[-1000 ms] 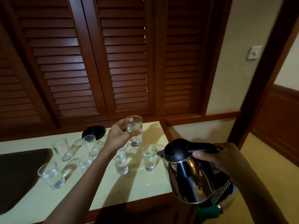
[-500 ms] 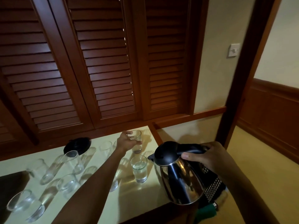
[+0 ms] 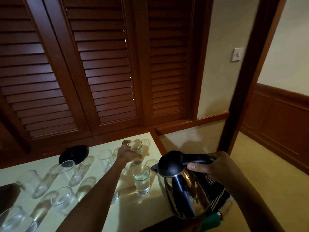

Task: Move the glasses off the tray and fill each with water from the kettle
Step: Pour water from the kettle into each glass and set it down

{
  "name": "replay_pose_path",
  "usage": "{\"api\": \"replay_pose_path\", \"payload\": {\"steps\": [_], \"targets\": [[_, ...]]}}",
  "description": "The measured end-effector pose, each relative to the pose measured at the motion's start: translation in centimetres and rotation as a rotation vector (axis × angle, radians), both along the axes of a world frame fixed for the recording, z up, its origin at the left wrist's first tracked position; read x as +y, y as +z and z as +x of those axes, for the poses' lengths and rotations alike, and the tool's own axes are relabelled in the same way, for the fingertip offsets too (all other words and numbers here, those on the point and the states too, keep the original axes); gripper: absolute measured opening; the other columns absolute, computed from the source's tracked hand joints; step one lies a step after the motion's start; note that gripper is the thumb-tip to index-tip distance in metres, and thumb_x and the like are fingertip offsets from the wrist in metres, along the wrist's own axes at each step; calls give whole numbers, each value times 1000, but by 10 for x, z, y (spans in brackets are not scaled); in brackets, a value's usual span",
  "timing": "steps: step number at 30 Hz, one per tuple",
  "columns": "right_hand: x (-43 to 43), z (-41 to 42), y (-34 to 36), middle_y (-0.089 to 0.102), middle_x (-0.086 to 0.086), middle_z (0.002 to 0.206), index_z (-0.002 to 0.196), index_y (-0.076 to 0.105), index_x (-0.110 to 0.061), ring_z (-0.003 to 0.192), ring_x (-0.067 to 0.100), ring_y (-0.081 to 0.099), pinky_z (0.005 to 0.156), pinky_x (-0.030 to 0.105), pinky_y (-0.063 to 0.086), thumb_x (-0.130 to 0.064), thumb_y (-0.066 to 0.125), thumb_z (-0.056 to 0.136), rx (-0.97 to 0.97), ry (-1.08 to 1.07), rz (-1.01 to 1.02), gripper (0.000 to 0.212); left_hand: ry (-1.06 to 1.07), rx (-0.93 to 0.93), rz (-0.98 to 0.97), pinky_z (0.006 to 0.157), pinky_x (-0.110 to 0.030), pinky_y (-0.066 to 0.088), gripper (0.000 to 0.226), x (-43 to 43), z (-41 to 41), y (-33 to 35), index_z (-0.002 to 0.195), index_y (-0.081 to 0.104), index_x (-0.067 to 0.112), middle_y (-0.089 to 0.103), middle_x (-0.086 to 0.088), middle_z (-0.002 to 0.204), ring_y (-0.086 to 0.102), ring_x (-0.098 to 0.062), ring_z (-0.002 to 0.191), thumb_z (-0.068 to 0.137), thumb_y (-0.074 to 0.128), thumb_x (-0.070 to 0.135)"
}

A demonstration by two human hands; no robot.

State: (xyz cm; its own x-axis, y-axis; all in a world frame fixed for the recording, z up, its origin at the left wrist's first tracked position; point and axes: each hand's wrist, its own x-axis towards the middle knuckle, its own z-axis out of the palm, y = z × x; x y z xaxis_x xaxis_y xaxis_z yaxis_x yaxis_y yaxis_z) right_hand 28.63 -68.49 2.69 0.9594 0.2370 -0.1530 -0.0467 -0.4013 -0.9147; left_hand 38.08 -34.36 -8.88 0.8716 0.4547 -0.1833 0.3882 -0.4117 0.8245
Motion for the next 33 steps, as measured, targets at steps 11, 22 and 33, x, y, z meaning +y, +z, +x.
{"api": "replay_pose_path", "payload": {"steps": [11, 22, 33], "targets": [[7, -9, 9, 81, -5, 76, 86, 76, -20, 78, 14, 77, 63, 23, 50, -31, 87, 71, -57, 18, -12, 21, 53, -123, 303, 109, -40, 44, 124, 72, -62, 54, 157, 29, 11, 47, -16, 155, 46, -34, 143, 56, 100, 10], [16, -16, 11, 82, -4, 82, 91, 79, -19, 81, 16, 79, 83, 35, 58, -50, 82, 54, -81, 103, -18, 48, 198, 132, -77, 104, -43, 52, 117, 90, -61, -2, 139, 51, 4, 64, -18, 135, 63, -33, 126, 36, 100, 28], [16, -18, 9, 82, -4, 92, 94, 79, -25, 85, 11, 79, 84, 36, 60, -62, 80, 52, -184, 150, -41, 56, 236, -199, -7, 85, -29, 48, 53, 74, -74, 25, 114, 76, 27, 75, 5, 111, 65, -15, 101, 66, 96, 31]]}}
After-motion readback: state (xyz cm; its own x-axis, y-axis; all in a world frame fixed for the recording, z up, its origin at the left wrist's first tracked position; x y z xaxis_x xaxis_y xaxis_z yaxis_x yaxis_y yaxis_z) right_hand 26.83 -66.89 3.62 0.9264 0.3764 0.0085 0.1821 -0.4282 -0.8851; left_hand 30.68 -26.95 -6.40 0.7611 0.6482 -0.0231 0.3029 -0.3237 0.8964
